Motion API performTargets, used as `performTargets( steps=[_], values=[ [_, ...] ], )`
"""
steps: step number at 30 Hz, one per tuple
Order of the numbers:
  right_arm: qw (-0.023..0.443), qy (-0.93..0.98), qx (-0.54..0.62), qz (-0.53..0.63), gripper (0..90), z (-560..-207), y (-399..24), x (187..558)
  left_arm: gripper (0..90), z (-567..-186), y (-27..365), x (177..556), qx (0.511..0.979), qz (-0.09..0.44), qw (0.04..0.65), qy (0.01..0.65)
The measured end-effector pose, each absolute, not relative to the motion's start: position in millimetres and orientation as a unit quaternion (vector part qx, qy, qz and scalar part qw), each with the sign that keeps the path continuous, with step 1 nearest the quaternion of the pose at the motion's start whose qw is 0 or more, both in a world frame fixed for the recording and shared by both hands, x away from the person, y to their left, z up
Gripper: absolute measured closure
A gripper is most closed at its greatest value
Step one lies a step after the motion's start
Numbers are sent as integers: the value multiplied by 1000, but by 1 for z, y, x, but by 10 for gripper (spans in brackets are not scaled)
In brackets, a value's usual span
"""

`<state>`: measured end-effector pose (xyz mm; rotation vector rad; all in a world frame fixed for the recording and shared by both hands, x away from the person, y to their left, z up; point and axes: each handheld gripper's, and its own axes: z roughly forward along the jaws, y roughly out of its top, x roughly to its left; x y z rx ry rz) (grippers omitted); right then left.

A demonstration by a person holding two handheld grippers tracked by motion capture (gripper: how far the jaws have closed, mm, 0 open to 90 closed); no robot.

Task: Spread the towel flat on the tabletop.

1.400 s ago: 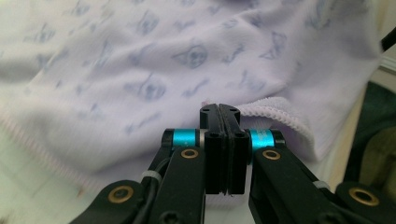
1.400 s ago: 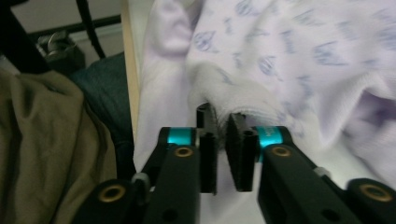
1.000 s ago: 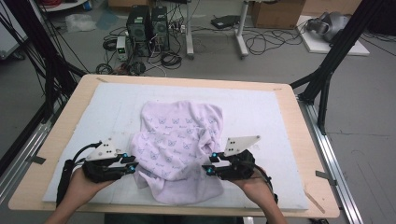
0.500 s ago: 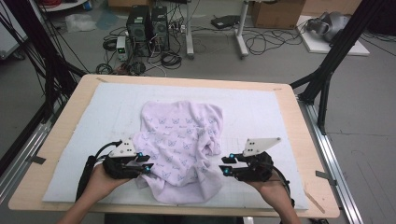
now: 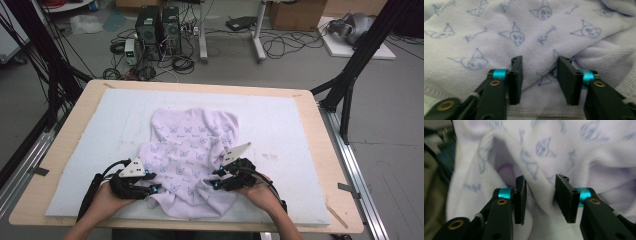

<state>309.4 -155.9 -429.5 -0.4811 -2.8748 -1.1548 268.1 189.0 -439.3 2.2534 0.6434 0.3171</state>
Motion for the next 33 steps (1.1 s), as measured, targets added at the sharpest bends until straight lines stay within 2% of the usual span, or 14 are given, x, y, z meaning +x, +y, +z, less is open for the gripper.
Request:
performTargets(
  steps=[1, 3, 6, 15, 20, 22, 24, 26, 30, 33],
  values=[
    [2, -921, -150, -358, 674, -432, -152, 308, 673, -439, 189, 269, 882, 130, 376, 252],
    [-20, -922, -138, -362, 784, -434, -149, 303, 758, -439, 190, 270, 881, 128, 377, 256],
    [-7, -919, -145, -367, 823, -433, -152, 302, 850, -436, 191, 269, 881, 124, 377, 255],
    [-8, -889, -149, -433, 825, -408, -175, 268, 869, -405, 208, 245, 865, 119, 420, 248],
    [3, -884, -137, -448, 820, -397, -180, 242, 868, -391, 213, 223, 867, 111, 429, 227],
    [9, -886, -127, -445, 769, -394, -179, 233, 848, -388, 216, 217, 869, 108, 432, 217],
    [14, -887, -108, -449, 678, -387, -182, 228, 698, -388, 221, 221, 866, 105, 437, 218],
    [2, -884, -109, -454, 636, -381, -186, 231, 625, -388, 227, 228, 863, 107, 440, 226],
    [-18, -879, -118, -462, 623, -375, -188, 247, 622, -392, 228, 245, 857, 113, 445, 233],
    [-14, -874, -121, -470, 616, -378, -185, 262, 622, -399, 223, 257, 856, 116, 442, 241]
  ],
)
